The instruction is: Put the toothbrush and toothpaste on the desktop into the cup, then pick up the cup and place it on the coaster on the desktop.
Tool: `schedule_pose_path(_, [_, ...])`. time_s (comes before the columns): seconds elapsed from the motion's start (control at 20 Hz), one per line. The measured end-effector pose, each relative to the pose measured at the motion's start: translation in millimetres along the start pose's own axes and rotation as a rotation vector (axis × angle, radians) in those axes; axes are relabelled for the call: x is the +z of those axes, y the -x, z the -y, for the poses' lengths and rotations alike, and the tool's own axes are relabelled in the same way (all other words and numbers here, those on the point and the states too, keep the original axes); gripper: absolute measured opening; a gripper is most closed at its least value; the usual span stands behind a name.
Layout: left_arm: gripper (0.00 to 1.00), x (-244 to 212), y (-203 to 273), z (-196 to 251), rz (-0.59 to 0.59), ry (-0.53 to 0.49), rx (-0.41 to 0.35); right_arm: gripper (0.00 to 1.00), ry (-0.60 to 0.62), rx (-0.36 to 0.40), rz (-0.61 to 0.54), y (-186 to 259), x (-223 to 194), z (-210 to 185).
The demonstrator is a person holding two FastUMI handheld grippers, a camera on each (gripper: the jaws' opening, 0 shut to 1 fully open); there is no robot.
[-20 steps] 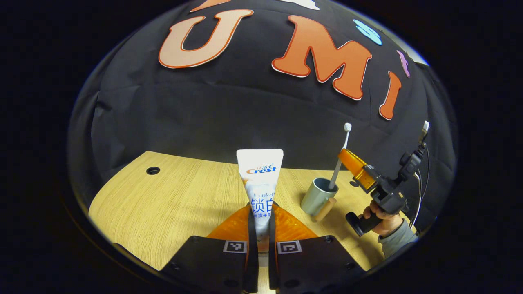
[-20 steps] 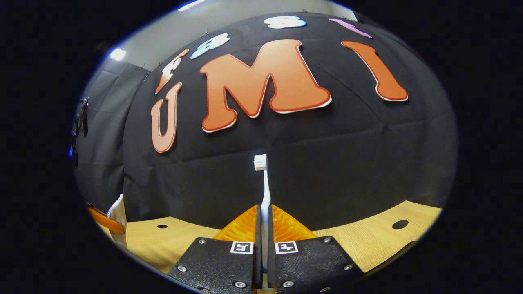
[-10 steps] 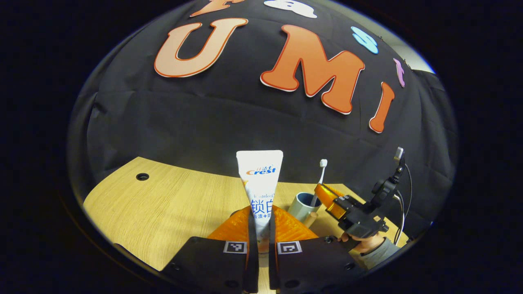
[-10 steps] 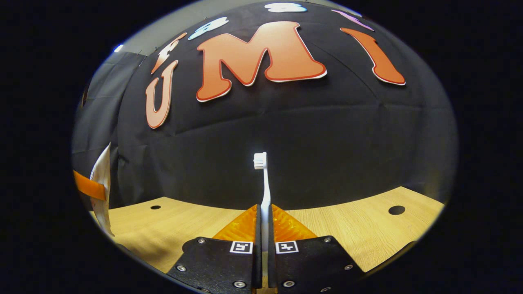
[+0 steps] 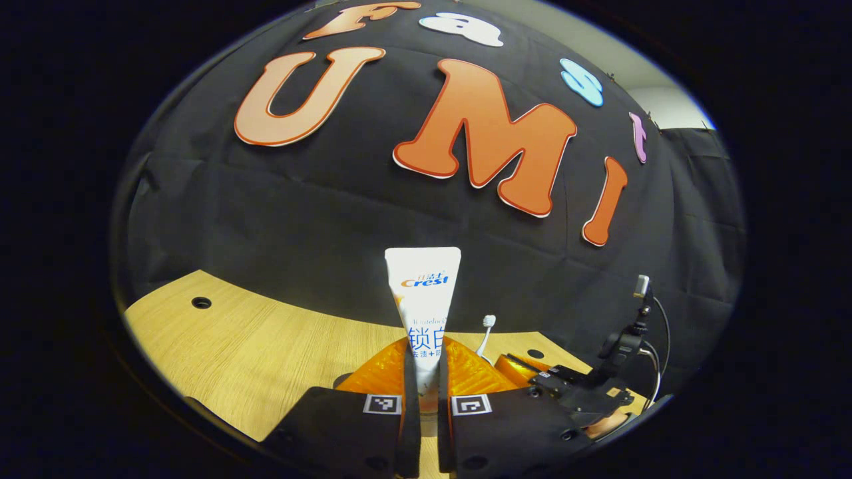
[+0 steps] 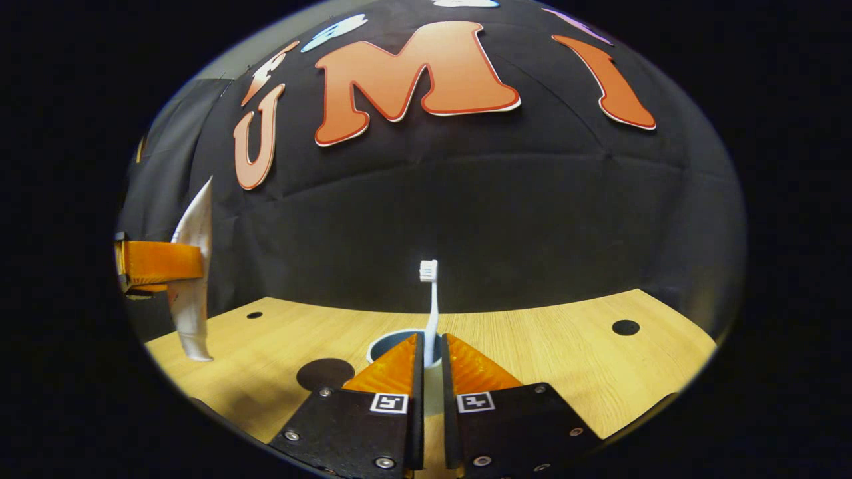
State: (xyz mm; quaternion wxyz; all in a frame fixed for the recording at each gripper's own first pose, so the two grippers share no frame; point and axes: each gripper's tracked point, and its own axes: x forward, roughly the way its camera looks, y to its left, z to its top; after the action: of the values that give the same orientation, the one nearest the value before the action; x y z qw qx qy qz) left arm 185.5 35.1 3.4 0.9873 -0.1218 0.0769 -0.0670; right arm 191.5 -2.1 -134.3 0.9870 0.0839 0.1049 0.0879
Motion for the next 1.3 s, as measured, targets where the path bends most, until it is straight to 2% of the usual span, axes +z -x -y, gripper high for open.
schedule_pose_path(0.25, [0.16,-13,-27,14,0.016,0.011,-0.042,0.46,0.050,-0.031,-0.003,47,0,26])
schedule_pose_path(0.55, [0.16,-10,-63,43,0.088,0.014,-0.086,0.69,0.056,-0.048,0.053,103,17,48])
schedule_pose_path(0.6, [0.15,-8,-66,47,0.102,0.014,-0.091,0.67,0.071,-0.044,0.066,112,20,48])
schedule_pose_path(0.65, [0.15,-6,-71,52,0.118,0.010,-0.094,0.76,0.088,-0.044,0.076,119,22,48])
schedule_pose_path(0.85, [0.15,6,-87,64,0.175,0.006,-0.103,0.86,0.112,-0.028,0.085,142,27,42])
schedule_pose_path(0.9, [0.16,8,-89,68,0.187,0.010,-0.113,0.83,0.114,-0.019,0.086,147,28,39])
schedule_pose_path(0.95, [0.19,9,-93,70,0.199,0.014,-0.122,0.89,0.118,-0.016,0.088,152,30,37])
schedule_pose_path(1.05, [0.19,7,-100,74,0.205,0.010,-0.145,0.92,0.133,-0.016,0.096,162,34,35])
schedule_pose_path(1.3, [0.24,-12,-123,80,0.186,-0.047,-0.158,0.94,0.114,-0.025,0.111,179,42,35])
